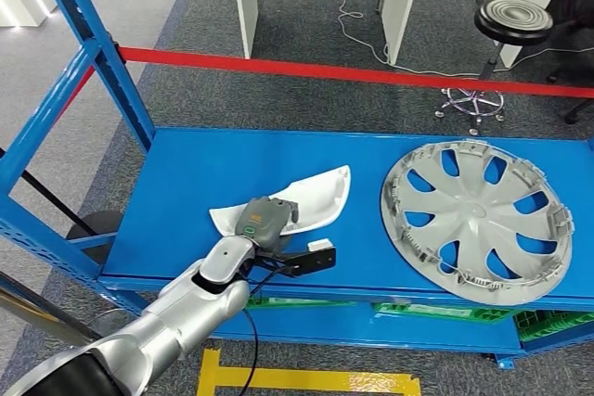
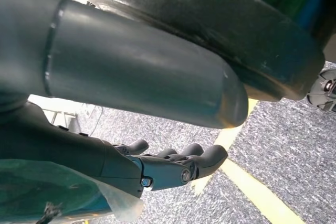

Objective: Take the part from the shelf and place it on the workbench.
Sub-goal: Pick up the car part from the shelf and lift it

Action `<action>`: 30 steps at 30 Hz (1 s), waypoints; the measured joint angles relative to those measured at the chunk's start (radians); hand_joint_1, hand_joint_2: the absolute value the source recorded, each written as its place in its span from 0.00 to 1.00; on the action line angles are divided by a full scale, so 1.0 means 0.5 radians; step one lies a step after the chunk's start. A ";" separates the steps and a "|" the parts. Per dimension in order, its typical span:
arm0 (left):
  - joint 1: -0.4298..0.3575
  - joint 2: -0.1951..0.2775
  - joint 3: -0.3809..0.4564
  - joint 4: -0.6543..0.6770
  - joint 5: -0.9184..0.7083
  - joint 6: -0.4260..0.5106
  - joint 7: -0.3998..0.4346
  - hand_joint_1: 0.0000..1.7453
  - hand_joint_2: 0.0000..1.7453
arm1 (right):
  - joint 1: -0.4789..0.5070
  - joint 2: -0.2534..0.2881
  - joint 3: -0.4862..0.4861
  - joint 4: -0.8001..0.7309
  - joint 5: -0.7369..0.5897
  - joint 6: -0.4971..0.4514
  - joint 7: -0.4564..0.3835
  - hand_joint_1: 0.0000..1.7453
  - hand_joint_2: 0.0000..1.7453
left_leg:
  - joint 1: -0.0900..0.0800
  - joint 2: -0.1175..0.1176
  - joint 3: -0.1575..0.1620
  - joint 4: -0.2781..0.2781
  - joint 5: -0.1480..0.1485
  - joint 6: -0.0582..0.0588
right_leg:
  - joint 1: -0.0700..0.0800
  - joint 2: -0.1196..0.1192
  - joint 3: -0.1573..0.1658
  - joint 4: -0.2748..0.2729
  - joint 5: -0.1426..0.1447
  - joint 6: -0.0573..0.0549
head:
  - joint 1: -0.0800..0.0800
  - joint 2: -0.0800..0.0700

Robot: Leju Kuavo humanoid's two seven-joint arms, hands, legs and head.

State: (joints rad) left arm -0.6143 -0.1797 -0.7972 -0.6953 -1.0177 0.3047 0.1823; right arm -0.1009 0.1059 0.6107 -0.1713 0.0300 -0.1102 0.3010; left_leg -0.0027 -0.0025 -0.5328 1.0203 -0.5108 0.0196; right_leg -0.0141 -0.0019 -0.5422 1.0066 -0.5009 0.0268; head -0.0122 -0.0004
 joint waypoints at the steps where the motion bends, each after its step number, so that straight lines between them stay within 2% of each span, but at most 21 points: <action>1: 0.001 0.000 0.002 0.000 -0.002 0.004 -0.001 1.00 1.00 | 0.000 0.000 0.000 0.000 0.000 0.000 0.000 0.00 0.00 | 0.000 0.000 0.000 0.000 0.000 0.000 | 0.000 0.000 0.000 0.000 0.000 0.000 | 0.000 0.000; 4: 0.009 0.000 0.007 0.001 -0.009 0.038 -0.023 1.00 1.00 | 0.001 0.000 0.000 0.000 0.004 0.000 -0.001 0.00 0.00 | 0.000 0.000 0.000 0.000 0.000 0.000 | 0.000 0.000 0.000 0.000 0.000 0.000 | 0.000 0.000; 6: 0.026 0.002 0.014 0.000 0.007 0.120 -0.102 1.00 1.00 | 0.001 0.000 0.000 0.000 0.011 0.000 -0.004 0.00 0.00 | 0.000 0.000 0.000 0.000 0.000 0.000 | 0.000 0.000 0.000 0.000 0.000 0.000 | 0.000 0.000; 8: 0.056 0.004 0.029 -0.005 0.054 0.284 -0.261 1.00 1.00 | 0.001 0.000 0.000 0.000 0.025 0.002 -0.011 0.00 0.00 | 0.000 0.000 0.000 0.000 0.000 0.000 | 0.000 0.000 0.000 0.000 0.000 0.000 | 0.000 0.000; 11: 0.116 0.010 0.075 -0.051 0.166 0.623 -0.598 1.00 1.00 | 0.001 0.000 0.000 0.000 0.052 0.008 -0.018 0.00 0.00 | 0.000 0.000 0.000 0.000 0.000 0.000 | 0.000 0.000 0.000 0.000 0.000 0.000 | 0.000 0.000; 14: 0.190 0.024 0.142 -0.209 0.279 0.758 -0.826 1.00 1.00 | 0.003 0.000 0.000 0.000 0.069 0.007 -0.027 0.00 0.00 | 0.000 0.000 -0.001 0.000 0.000 0.000 | 0.000 0.000 -0.001 0.000 0.000 0.000 | 0.000 0.000; 17: 0.287 0.055 0.196 -0.527 0.565 0.741 -0.952 1.00 1.00 | 0.020 0.000 0.000 0.000 0.069 -0.011 -0.046 0.00 0.00 | 0.000 0.000 -0.001 0.000 0.000 0.000 | 0.000 0.000 -0.001 0.000 -0.001 0.000 | 0.000 0.000; 21: 0.418 0.129 0.250 -1.078 0.994 0.693 -1.096 1.00 1.00 | 0.052 0.000 0.000 0.000 0.054 -0.056 -0.066 0.00 0.00 | 0.000 0.000 -0.002 -0.001 -0.001 0.000 | 0.000 0.001 -0.001 0.000 -0.001 0.000 | 0.000 0.000; 26: 0.659 0.235 0.315 -1.652 1.598 0.512 -1.419 1.00 1.00 | 0.074 0.000 -0.009 0.001 0.008 -0.071 -0.068 0.00 0.00 | -0.006 0.000 -0.001 0.003 -0.004 0.004 | -0.005 0.001 -0.001 -0.003 -0.001 0.001 | -0.001 0.000; 30: 0.905 0.310 0.357 -1.976 1.809 0.330 -1.616 1.00 1.00 | 0.082 0.000 -0.019 0.001 -0.004 -0.073 -0.099 0.00 0.00 | -0.016 0.000 -0.002 0.007 -0.009 0.013 | -0.015 0.001 -0.001 -0.003 0.000 0.009 | -0.001 0.000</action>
State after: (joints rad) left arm -0.1620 -0.0248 -0.6188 -1.6831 -0.1134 0.4697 -0.6255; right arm -0.0600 0.1060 0.6014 -0.1709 0.0279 -0.1468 0.2515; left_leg -0.0107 -0.0025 -0.5336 1.0238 -0.5156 0.0260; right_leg -0.0216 -0.0016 -0.5428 1.0049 -0.5010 0.0313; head -0.0127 -0.0004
